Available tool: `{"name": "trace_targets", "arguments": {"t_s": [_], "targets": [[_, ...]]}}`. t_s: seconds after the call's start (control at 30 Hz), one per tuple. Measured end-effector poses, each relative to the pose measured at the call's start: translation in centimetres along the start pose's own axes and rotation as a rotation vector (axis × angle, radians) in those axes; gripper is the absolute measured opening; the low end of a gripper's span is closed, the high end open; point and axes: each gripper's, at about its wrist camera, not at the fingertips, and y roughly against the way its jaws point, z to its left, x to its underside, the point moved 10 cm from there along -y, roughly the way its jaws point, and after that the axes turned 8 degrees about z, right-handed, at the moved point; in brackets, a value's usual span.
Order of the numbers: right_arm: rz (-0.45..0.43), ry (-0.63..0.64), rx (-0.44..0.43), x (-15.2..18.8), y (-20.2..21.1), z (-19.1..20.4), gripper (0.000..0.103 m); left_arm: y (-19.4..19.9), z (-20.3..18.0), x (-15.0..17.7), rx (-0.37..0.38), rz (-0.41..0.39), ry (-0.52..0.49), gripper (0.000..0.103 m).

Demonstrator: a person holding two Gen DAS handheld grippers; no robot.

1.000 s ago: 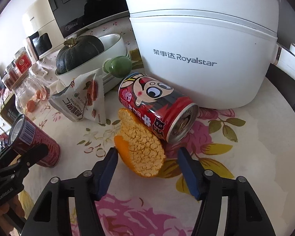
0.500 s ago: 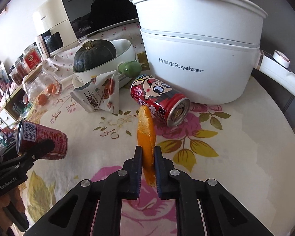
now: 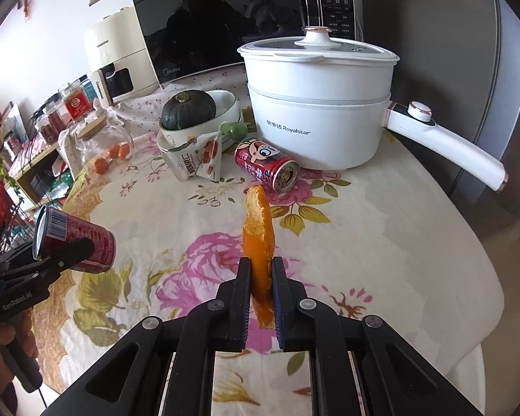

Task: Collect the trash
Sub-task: 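Carry the red can and orange peel with both grippers over the white bin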

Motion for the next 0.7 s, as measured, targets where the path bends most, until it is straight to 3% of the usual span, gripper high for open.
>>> {"name": "trace_targets", "arguments": {"t_s": [0.4, 0.7], "targets": [[-0.019, 0.000, -0.010, 5.2, 5.7, -0.1, 0.012, 4.4, -4.3, 2.9, -0.001, 0.010, -0.093, 0.056], [-0.018, -0.018, -0.021, 7.9, 7.6, -1.5, 0.012, 5.3, -6.7, 5.1, 0.005, 0.018, -0.129, 0.056]]}}
